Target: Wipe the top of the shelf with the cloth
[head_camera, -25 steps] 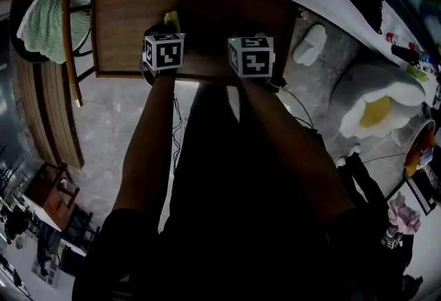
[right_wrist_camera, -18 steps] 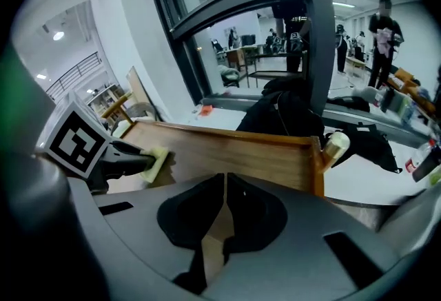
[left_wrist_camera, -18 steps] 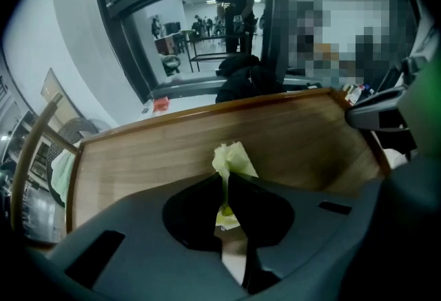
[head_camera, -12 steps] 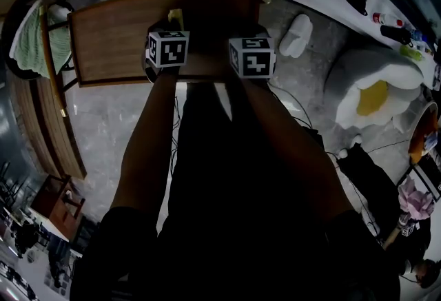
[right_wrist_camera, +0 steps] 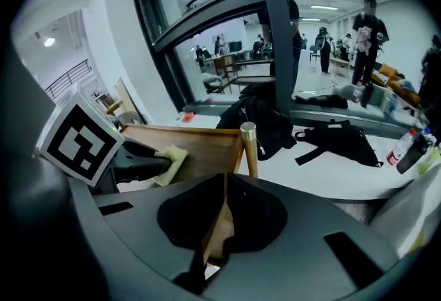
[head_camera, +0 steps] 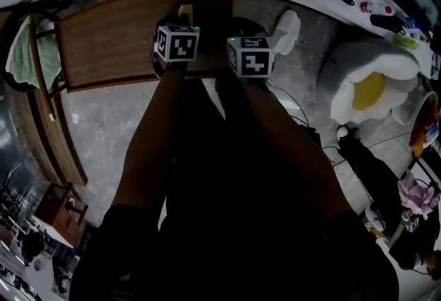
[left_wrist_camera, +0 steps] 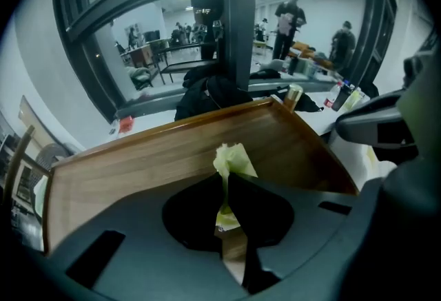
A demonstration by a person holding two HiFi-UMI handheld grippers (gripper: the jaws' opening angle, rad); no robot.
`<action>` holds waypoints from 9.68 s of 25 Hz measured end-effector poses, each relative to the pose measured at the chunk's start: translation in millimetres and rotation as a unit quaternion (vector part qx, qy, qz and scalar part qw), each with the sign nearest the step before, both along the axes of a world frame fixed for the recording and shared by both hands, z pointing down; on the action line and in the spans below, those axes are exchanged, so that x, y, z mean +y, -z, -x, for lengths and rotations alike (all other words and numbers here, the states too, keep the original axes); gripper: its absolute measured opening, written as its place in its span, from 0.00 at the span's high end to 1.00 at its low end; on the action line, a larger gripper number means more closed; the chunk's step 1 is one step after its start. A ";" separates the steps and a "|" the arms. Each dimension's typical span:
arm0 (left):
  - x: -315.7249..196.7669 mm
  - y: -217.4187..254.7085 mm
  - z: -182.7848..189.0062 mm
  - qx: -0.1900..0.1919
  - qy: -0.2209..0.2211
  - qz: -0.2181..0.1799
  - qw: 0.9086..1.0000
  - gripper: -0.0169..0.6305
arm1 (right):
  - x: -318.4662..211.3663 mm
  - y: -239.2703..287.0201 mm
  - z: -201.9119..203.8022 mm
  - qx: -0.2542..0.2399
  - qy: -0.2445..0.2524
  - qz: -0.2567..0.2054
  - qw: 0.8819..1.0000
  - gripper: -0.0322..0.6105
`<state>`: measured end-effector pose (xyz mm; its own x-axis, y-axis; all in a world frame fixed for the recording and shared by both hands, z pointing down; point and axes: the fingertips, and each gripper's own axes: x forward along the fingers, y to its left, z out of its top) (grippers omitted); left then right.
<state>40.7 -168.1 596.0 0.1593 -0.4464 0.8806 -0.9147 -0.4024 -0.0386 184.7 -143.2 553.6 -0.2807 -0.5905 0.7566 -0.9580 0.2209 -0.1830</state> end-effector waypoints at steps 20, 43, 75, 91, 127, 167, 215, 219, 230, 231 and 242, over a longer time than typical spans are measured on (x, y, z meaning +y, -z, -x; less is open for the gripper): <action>2.8 4.6 -101.7 0.060 -0.045 0.012 0.997 0.93 | -13.6 8.4 -25.0 0.000 -0.030 -0.001 1.000 0.91; 53.7 26.4 291.7 0.075 0.138 -0.001 0.988 0.93 | -10.0 21.0 291.9 -0.024 0.154 -0.037 0.987 0.91; 91.3 -21.3 456.7 -0.083 0.204 0.029 0.975 0.94 | -0.2 -10.6 358.8 -0.022 0.169 0.000 0.985 0.91; 97.1 -19.2 305.9 -0.069 0.120 0.048 0.989 0.95 | 17.7 -16.3 219.0 0.003 0.115 0.018 0.993 0.91; 107.9 0.8 -64.2 0.019 -0.059 0.062 0.996 0.95 | 53.9 0.3 -26.5 0.024 0.053 0.027 0.998 0.91; 152.0 -14.1 471.2 -0.060 0.204 0.037 0.976 0.95 | 68.4 -1.0 317.0 -0.009 0.142 0.019 0.990 0.91; 161.2 0.2 -35.4 0.026 -0.069 0.027 0.997 0.95 | 133.7 20.1 -47.6 -0.002 -0.056 0.001 0.998 0.91; 164.1 2.9 -64.9 0.036 -0.080 0.022 0.996 0.95 | 139.7 23.4 -57.7 -0.001 -0.061 -0.003 0.998 0.91; 160.0 3.6 -76.1 0.096 -0.045 0.031 0.994 0.95 | 147.5 33.8 -29.8 -0.015 -0.039 -0.019 0.999 0.91; 158.8 6.0 -72.8 0.121 -0.031 0.029 0.992 0.95 | 148.0 36.7 -24.8 -0.022 -0.034 -0.021 0.999 0.91; 180.3 218.4 19.5 0.376 -0.096 -0.181 0.904 0.95 | 167.1 223.0 59.0 -0.187 0.237 -0.234 0.924 0.91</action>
<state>21.2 12.1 377.6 0.7563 -0.5848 0.2933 -0.6525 -0.6417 0.4032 125.7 23.9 330.6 -0.7815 -0.5730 0.2467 -0.6230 0.7380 -0.2594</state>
